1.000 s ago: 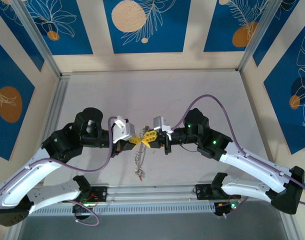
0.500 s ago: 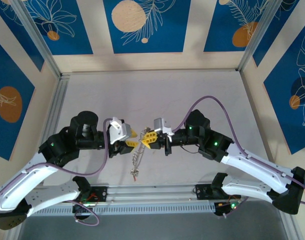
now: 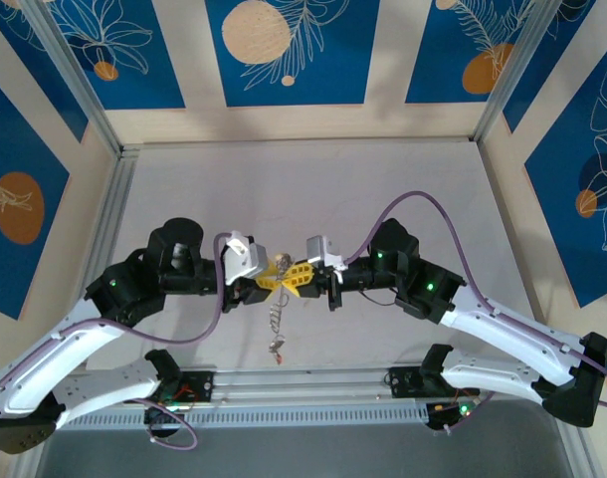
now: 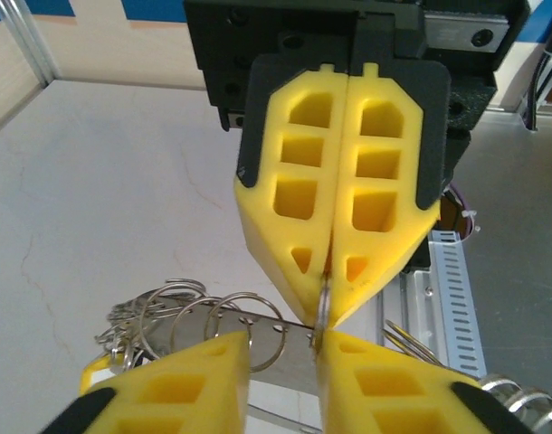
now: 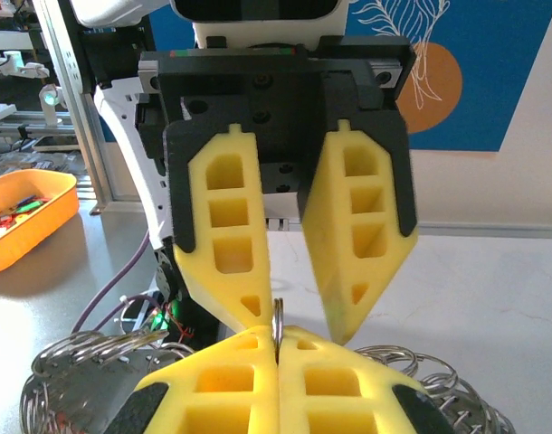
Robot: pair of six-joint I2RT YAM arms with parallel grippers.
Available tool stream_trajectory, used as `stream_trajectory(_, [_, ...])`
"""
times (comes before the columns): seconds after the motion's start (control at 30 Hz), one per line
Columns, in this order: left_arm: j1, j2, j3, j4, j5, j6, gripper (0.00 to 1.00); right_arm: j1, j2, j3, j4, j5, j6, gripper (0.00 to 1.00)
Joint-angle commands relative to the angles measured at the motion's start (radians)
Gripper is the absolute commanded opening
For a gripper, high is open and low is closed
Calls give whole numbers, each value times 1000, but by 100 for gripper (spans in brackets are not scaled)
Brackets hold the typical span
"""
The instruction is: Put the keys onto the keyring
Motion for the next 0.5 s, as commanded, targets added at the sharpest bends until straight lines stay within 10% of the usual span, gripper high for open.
stream_trajectory(0.0, [7, -3, 8, 26, 18, -2, 17, 9, 2, 32, 63, -33, -16, 0])
stream_trajectory(0.1, [6, -2, 4, 38, 26, -3, 0, 10, 10, 32, 61, -31, -17, 0])
stream_trajectory(0.3, [8, -14, -9, 39, 30, 7, 0, 11, 1, 23, 59, -27, -15, 1])
stream_trajectory(0.47, [13, -38, -18, 46, 34, 6, 0, 10, -25, 5, 39, 5, 13, 23])
